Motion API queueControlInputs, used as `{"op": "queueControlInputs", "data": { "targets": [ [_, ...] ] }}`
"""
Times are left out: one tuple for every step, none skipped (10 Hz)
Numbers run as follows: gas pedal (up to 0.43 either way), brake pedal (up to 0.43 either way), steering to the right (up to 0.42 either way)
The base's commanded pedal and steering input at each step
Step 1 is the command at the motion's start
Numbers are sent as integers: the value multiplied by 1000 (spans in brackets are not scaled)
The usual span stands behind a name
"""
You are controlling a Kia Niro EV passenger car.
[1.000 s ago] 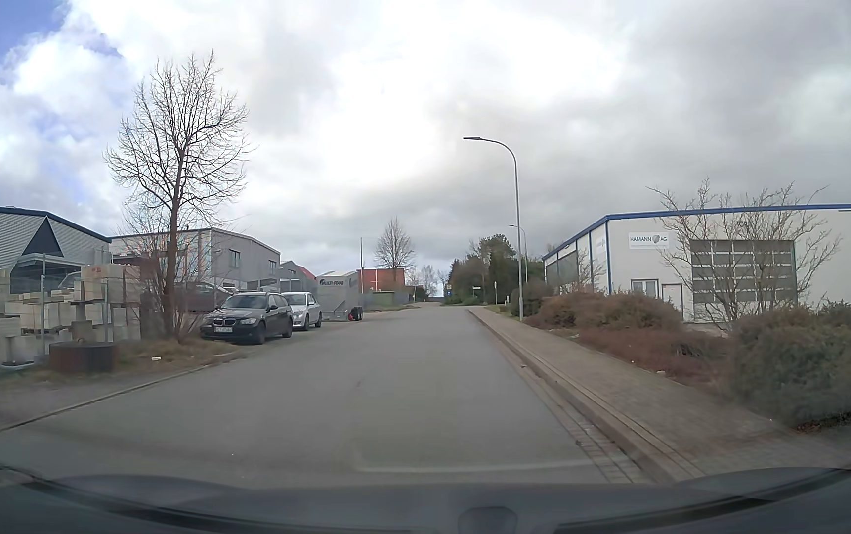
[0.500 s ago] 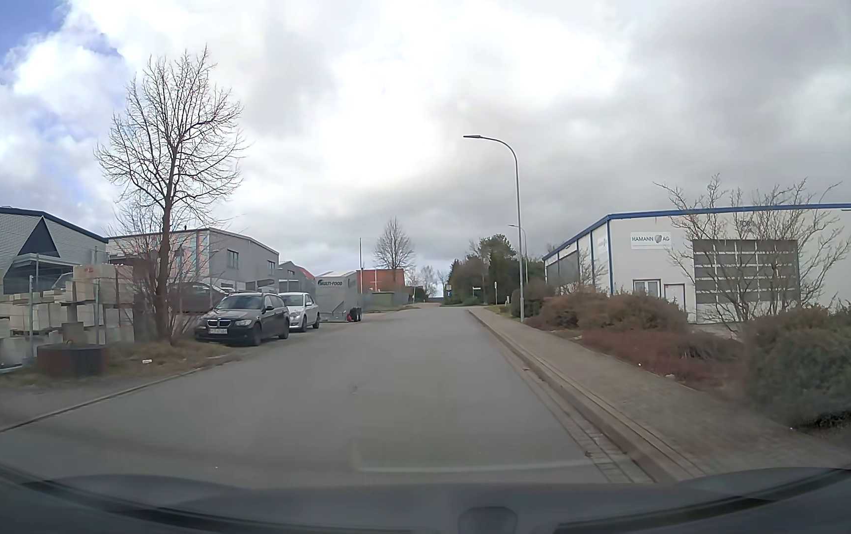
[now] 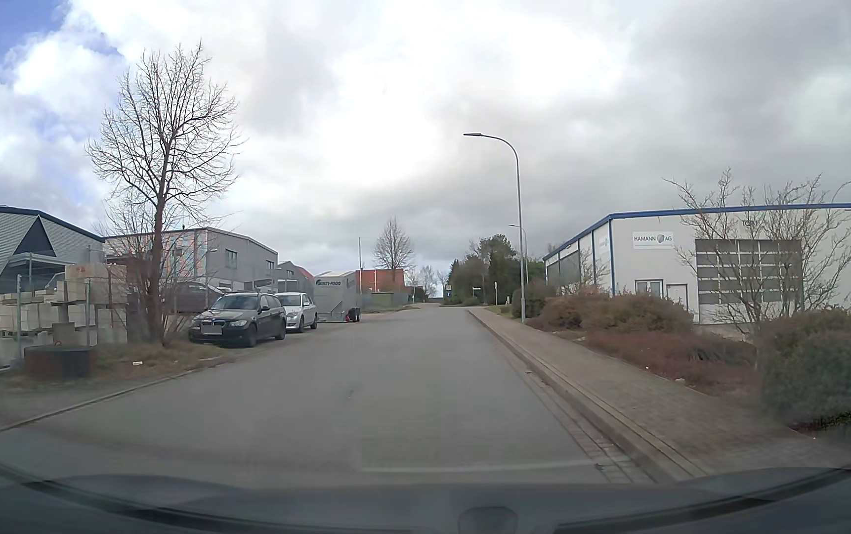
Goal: Follow the waypoints while adhering to traffic rules and regulations
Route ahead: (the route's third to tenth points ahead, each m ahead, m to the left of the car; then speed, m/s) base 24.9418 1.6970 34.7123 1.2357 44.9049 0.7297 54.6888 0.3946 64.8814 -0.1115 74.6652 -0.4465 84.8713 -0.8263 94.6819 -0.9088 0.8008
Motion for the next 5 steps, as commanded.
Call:
{"op": "queueControlInputs", "data": {
  "targets": [
    [0, 0, 9],
    [0, 0, 12],
    [0, 0, 14],
    [0, 0, 14],
    [0, 0, 14]
  ]
}}
